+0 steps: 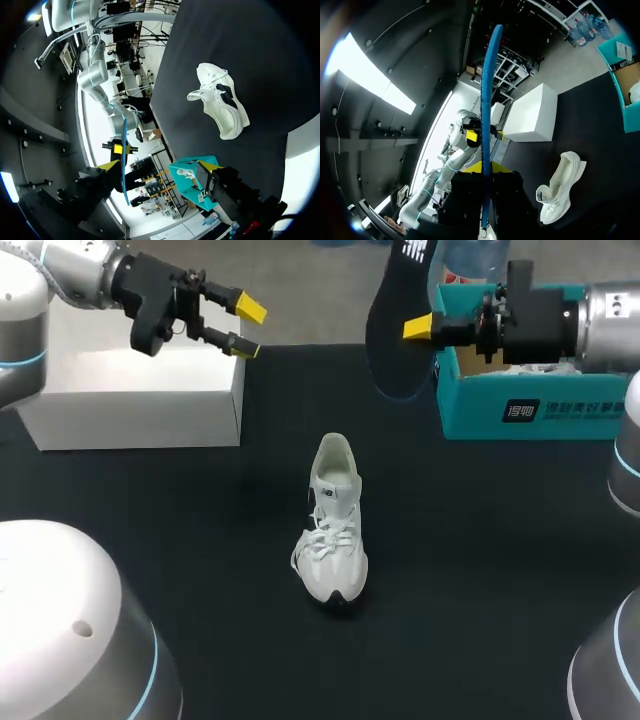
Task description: Take the shoe out of the shoebox, open the shoe tongue, remove and reinsert the insole, then place the shoe into the shoebox
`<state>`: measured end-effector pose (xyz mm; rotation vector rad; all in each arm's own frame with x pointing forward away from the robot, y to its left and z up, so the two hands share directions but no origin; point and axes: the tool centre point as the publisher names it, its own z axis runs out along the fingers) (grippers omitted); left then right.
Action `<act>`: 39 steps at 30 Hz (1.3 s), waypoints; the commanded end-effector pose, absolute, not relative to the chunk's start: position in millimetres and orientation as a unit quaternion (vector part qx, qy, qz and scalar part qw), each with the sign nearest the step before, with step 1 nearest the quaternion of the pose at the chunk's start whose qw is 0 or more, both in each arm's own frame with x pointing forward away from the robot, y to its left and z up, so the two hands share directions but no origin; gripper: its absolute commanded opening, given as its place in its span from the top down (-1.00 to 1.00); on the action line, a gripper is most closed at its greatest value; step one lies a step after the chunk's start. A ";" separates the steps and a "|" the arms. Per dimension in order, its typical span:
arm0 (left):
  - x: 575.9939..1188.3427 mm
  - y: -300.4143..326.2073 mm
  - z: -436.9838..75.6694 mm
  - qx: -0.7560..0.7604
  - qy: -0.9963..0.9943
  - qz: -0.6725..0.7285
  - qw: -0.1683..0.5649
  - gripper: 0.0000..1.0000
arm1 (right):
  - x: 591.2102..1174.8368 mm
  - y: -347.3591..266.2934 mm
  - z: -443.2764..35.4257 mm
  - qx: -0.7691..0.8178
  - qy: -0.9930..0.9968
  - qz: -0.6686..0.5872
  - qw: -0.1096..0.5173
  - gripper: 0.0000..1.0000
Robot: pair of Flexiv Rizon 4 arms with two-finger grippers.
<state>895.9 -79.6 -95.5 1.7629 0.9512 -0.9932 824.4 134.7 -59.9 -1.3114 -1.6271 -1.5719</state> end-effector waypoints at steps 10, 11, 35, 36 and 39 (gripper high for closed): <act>938.3 -19.4 -106.4 0.755 0.346 -0.404 0.383 -1.00 | 839.8 161.9 -36.6 -0.491 -0.615 -0.571 0.233 1.00; 941.5 -16.9 -109.3 0.756 0.345 -0.405 0.381 -1.00 | 840.1 164.3 -36.0 -0.492 -0.615 -0.570 0.232 1.00; 957.1 2.0 -159.0 0.768 0.363 -0.396 0.348 -1.00 | 854.9 186.1 -28.8 -0.442 -0.675 -0.580 0.114 1.00; 957.1 2.0 -159.0 0.768 0.363 -0.396 0.348 -1.00 | 854.9 186.1 -28.8 -0.442 -0.675 -0.580 0.114 1.00; 957.1 2.0 -159.0 0.768 0.363 -0.396 0.348 -1.00 | 854.9 186.1 -28.8 -0.442 -0.675 -0.580 0.114 1.00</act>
